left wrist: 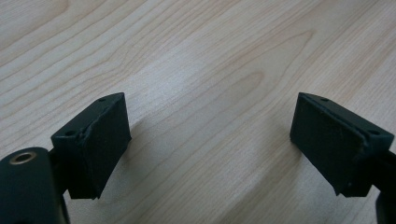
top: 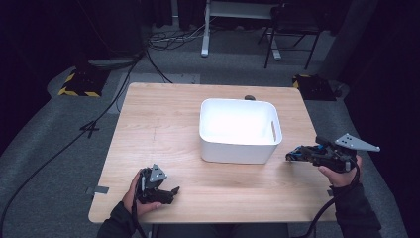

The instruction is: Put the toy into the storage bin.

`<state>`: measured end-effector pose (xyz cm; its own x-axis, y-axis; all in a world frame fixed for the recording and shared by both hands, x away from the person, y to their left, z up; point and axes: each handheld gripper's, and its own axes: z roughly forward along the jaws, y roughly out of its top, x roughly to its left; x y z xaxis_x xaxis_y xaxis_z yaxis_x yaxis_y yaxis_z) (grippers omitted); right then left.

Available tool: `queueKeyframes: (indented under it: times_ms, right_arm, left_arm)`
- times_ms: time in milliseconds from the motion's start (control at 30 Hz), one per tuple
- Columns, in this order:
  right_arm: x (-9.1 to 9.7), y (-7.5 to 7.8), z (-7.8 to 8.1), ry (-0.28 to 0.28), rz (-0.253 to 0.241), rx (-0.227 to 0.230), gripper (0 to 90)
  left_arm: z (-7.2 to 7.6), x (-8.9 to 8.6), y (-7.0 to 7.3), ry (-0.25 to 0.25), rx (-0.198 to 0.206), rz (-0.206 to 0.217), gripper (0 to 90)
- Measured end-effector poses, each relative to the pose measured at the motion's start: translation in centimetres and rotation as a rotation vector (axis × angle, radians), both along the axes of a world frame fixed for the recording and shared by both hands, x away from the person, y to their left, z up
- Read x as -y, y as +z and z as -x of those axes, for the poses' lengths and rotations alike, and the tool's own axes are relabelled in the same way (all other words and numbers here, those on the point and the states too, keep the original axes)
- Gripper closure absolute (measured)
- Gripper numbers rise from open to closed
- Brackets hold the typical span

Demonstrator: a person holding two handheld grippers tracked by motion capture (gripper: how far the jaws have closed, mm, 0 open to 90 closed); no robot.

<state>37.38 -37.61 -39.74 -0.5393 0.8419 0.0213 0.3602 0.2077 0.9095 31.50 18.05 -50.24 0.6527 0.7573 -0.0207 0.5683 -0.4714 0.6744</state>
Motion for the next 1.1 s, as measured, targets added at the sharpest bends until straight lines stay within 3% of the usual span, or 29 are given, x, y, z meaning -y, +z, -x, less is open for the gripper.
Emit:
queueKeyframes:
  times_ms: [1100]
  right_arm:
    - [-2.5, 8.3, -3.3, 0.021, 0.026, 0.113, 24.9]
  left_arm:
    - [0.0, 0.0, 0.0, 0.0, 0.0, 0.0, 12.4]
